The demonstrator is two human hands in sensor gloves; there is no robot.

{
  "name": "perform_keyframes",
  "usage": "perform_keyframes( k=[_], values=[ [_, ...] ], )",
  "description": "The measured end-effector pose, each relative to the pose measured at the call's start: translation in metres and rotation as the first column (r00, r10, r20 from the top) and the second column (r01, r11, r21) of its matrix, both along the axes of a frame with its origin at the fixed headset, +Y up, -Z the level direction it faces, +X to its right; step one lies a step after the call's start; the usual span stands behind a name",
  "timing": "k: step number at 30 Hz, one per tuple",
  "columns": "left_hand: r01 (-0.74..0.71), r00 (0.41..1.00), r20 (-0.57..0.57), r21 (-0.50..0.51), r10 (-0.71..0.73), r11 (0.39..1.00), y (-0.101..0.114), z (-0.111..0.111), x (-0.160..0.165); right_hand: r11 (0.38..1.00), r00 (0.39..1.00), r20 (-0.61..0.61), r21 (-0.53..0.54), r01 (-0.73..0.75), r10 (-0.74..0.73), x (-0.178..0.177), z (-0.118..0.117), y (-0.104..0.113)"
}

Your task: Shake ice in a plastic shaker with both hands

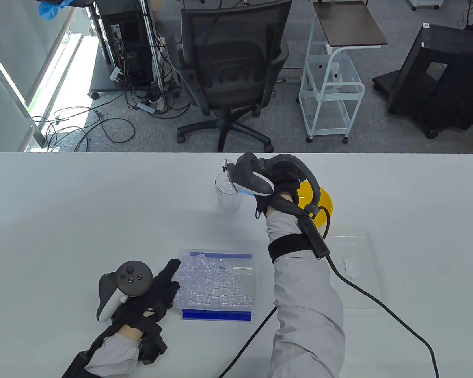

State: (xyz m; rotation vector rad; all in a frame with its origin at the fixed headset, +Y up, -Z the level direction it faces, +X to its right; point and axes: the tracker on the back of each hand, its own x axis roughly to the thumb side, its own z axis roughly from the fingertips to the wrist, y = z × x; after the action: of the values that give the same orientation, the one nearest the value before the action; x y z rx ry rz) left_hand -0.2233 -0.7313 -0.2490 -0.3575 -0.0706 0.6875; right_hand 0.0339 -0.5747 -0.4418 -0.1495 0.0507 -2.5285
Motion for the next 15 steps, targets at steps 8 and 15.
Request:
perform_keyframes(
  k=[8, 15],
  values=[
    [-0.004, 1.0, 0.0, -0.001, 0.004, 1.0, 0.0, 0.0, 0.0, 0.996, 0.999, -0.023, 0.077, -0.043, 0.045, 0.002, 0.003, 0.003],
    [-0.015, 1.0, 0.001, -0.004, 0.015, 1.0, -0.001, 0.0, -0.001, 0.995, 0.999, -0.049, 0.101, 0.005, 0.0, 0.011, 0.004, 0.005]
  ],
)
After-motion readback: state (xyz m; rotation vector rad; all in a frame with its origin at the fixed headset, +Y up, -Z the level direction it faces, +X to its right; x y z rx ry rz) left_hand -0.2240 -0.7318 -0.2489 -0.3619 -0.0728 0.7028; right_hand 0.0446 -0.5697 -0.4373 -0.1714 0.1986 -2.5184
